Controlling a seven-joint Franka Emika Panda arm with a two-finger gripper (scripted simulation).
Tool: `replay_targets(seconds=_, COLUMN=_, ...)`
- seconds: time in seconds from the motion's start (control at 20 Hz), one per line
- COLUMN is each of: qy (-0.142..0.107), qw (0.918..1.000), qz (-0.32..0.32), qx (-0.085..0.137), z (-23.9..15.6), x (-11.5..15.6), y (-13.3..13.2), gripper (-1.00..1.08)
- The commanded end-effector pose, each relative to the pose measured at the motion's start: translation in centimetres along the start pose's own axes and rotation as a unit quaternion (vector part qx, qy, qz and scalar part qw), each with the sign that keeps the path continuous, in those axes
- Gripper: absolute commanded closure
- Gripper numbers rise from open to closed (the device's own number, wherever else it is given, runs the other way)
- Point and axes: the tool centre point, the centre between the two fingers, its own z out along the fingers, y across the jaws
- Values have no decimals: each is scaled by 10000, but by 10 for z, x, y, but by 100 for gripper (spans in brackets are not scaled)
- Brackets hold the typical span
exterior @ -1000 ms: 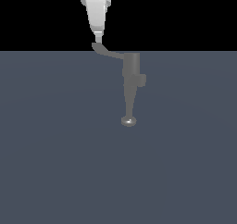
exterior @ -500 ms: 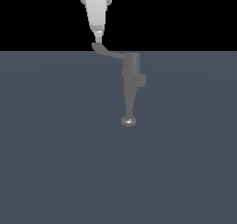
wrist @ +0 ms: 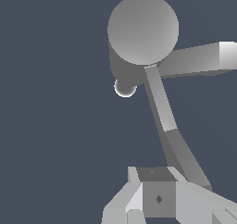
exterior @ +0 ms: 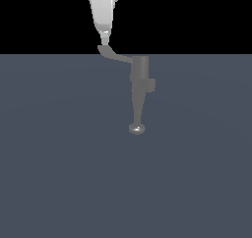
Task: Turn on the faucet by rotating a designated handle.
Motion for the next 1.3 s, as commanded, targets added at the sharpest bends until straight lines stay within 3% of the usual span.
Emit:
replay_targets(seconds=0.0, qy=0, qw=10000, qz=0, qx=-42, z=2, x=0, y=10, gripper=108)
replay_targets(seconds=0.5, qy=-1, qw=10000, qz=3, qx=-41, z=2, x=1, y=41, gripper=108)
replay_targets(seconds=0.6, qy=-1, qw=10000, qz=-8, qx=-4, z=0, x=0, y=36, gripper=108)
replay_targets(seconds=1.25, qy=-2, qw=10000, qz=-2, qx=-24, z=1, x=37, y=74, gripper=108)
